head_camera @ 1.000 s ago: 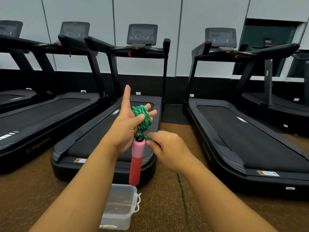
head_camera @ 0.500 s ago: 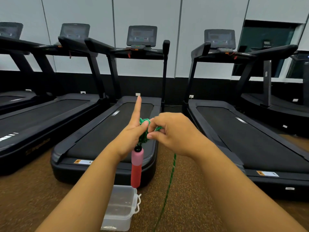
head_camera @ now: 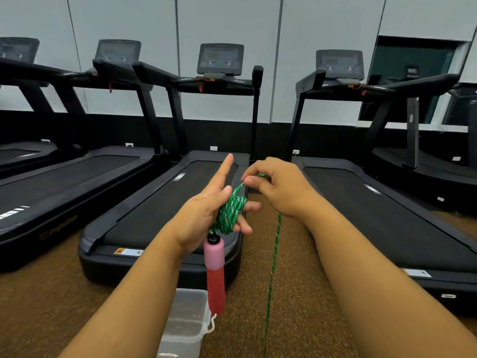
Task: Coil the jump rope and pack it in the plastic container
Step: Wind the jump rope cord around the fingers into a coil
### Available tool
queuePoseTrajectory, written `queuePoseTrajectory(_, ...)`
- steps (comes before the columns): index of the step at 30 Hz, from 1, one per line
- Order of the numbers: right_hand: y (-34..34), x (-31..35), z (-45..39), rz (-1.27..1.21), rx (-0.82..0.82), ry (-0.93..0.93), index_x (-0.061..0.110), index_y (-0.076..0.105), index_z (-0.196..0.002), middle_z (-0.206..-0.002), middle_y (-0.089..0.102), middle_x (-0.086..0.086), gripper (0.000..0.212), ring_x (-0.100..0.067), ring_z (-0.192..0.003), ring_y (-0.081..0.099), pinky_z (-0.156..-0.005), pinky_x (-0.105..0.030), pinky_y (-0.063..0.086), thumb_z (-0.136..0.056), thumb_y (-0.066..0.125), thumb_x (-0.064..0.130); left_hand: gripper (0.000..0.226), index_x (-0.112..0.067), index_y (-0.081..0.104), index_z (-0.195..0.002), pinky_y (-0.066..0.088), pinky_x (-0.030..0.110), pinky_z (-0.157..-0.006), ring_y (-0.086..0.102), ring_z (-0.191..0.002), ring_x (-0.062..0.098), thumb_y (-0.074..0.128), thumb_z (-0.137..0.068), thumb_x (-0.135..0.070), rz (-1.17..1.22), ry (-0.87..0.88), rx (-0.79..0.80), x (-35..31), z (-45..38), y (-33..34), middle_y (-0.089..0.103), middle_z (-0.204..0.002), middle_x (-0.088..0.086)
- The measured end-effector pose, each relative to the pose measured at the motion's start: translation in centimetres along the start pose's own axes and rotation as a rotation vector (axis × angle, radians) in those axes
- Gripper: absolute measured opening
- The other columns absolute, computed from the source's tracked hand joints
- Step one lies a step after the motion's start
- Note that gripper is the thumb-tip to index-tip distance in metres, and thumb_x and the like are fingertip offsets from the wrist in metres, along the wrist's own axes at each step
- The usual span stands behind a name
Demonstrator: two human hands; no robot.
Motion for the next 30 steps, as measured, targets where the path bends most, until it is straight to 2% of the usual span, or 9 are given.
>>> queuePoseTrajectory(3, 1.5, -1.6, 0.9, -0.075, -0.005, 0.058, 0.02, 0.069, -0.101, -0.096, 0.065, -0.001, 0.016, -0.014, -0.091, 0.058, -0.082, -0.032, 0.046, -0.096, 0.054, 0.021, 0.062, -0.05, 0.014, -0.148, 0.054, 0.032, -0.067, 0.069, -0.073, 0.032, 0.037, -0.095, -0.028, 0.04, 0.06, 0.022, -0.8, -0.2, 0.1, 0.067, -0.113, 0.029)
queuePoseTrajectory(5, 2.6, -2.1, 1.8, -0.161, 0.001, 0.076, 0.022, 0.069, -0.104, -0.1, 0.067, 0.006, 0.02, -0.01, -0.096, 0.06, -0.086, -0.029, 0.049, -0.097, 0.051, 0.015, 0.063, -0.049, 0.015, -0.149, 0.054, 0.034, -0.069, 0.069, -0.076, 0.034, 0.038, -0.095, -0.024, 0.062, 0.098, 0.012, -1.4, -0.4, 0.0, 0.064, -0.115, 0.033)
queuePoseTrajectory(7, 3.8, -2.2, 2.9, -0.243, 0.024, 0.109, 0.027, 0.065, -0.113, -0.106, 0.067, 0.01, 0.024, -0.007, -0.103, 0.061, -0.089, -0.026, 0.05, -0.099, 0.048, 0.017, 0.063, -0.048, 0.015, -0.149, 0.056, 0.033, -0.072, 0.07, -0.08, 0.034, 0.037, -0.096, -0.021, 0.099, 0.135, 0.005, -2.0, -0.5, 0.0, 0.063, -0.116, 0.034)
queuePoseTrajectory(10, 5.1, -2.0, 3.8, -0.213, -0.002, 0.097, 0.033, 0.056, -0.128, -0.117, 0.067, 0.004, 0.031, -0.014, -0.107, 0.061, -0.091, -0.035, 0.051, -0.1, 0.045, 0.026, 0.067, -0.049, 0.012, -0.149, 0.058, 0.032, -0.077, 0.071, -0.091, 0.033, 0.037, -0.096, -0.017, 0.143, 0.162, -0.028, -2.6, -0.9, -0.3, 0.064, -0.12, 0.029)
queuePoseTrajectory(14, 6.4, -1.7, 4.5, -0.155, -0.002, 0.074, 0.031, 0.05, -0.132, -0.105, 0.07, -0.005, 0.032, -0.024, -0.093, 0.064, -0.081, -0.044, 0.052, -0.101, 0.042, 0.032, 0.08, -0.049, 0.005, -0.149, 0.056, 0.034, -0.085, 0.069, -0.101, 0.034, 0.042, -0.096, -0.002, 0.089, 0.216, -0.104, -3.2, -1.1, -0.9, 0.062, -0.125, 0.025)
queuePoseTrajectory(19, 6.5, -1.2, 5.0, -0.1, 0.002, 0.05, 0.023, 0.05, -0.135, -0.109, 0.07, -0.006, 0.036, -0.023, -0.098, 0.063, -0.083, -0.042, 0.052, -0.101, 0.042, 0.03, 0.087, -0.051, -0.002, -0.148, 0.053, 0.032, -0.09, 0.064, -0.114, 0.031, 0.048, -0.094, -0.005, -0.034, 0.238, -0.134, -3.3, -1.1, -1.2, 0.054, -0.135, 0.02)
queuePoseTrajectory(22, 6.4, -0.6, 5.1, -0.057, 0.004, 0.022, 0.02, 0.05, -0.136, -0.11, 0.07, -0.008, 0.038, -0.025, -0.1, 0.063, -0.085, -0.043, 0.051, -0.101, 0.043, 0.031, 0.085, -0.053, -0.002, -0.147, 0.051, 0.029, -0.094, 0.062, -0.118, 0.027, 0.043, -0.096, -0.001, -0.067, 0.23, -0.159, -3.2, -1.1, -1.4, 0.047, -0.143, 0.017)
queuePoseTrajectory(26, 6.6, 0.4, 5.1, 0.045, 0.034, -0.038, 0.021, 0.058, -0.122, -0.099, 0.07, 0.0, 0.031, -0.021, -0.09, 0.063, -0.081, -0.044, 0.05, -0.1, 0.042, 0.036, 0.084, -0.054, -0.004, -0.146, 0.045, 0.033, -0.104, 0.06, -0.121, 0.02, 0.039, -0.099, 0.001, -0.156, 0.207, -0.204, -3.4, -0.8, -1.9, 0.043, -0.146, 0.015)
queuePoseTrajectory(30, 6.4, 2.3, 5.0, 0.159, 0.063, -0.155, 0.022, 0.059, -0.087, -0.074, 0.058, 0.01, 0.021, -0.011, -0.069, 0.052, -0.069, -0.035, 0.04, -0.097, 0.048, 0.036, 0.077, -0.055, -0.005, -0.146, 0.037, 0.042, -0.111, 0.061, -0.12, 0.017, 0.037, -0.102, -0.007, -0.227, 0.156, -0.235, -2.9, -0.5, -2.6, 0.043, -0.147, 0.016)
Point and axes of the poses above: each hand's wrist, its own z-axis away from the middle knuckle, its own y-axis out of the palm, x = y × z, the point moved 9 cm from there along -z, towards the middle knuckle
